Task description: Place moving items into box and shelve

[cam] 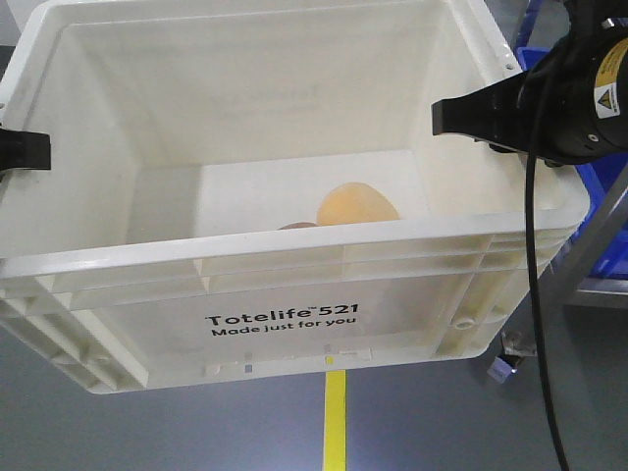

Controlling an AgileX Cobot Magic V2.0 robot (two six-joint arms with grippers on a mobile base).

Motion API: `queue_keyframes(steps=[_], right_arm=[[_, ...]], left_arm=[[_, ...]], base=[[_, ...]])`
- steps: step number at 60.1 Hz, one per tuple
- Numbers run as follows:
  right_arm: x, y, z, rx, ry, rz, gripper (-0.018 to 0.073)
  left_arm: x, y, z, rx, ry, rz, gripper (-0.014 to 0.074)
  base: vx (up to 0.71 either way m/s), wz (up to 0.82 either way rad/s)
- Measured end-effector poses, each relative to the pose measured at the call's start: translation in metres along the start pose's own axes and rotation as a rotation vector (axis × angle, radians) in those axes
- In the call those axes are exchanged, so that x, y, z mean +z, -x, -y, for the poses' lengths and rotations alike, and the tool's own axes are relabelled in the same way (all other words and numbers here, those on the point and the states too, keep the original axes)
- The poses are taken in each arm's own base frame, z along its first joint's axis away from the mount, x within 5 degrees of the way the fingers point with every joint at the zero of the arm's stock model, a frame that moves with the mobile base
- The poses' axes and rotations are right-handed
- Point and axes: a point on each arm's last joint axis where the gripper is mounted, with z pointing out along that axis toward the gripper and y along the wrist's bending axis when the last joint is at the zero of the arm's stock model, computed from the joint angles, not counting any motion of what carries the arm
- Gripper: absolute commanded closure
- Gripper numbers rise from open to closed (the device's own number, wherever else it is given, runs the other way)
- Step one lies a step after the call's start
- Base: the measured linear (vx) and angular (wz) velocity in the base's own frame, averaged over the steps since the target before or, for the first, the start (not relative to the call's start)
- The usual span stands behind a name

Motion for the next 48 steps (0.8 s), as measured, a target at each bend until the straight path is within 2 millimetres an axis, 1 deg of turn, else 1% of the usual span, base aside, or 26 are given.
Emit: queue_keyframes(steps=[48], right_arm=[[0.0, 0.0, 0.0, 0.0, 0.0, 0.0, 0.0489]], left_arm=[[0.0, 0.0, 0.0, 0.0, 0.0, 0.0, 0.0492]], base=[[0.5, -0.04]])
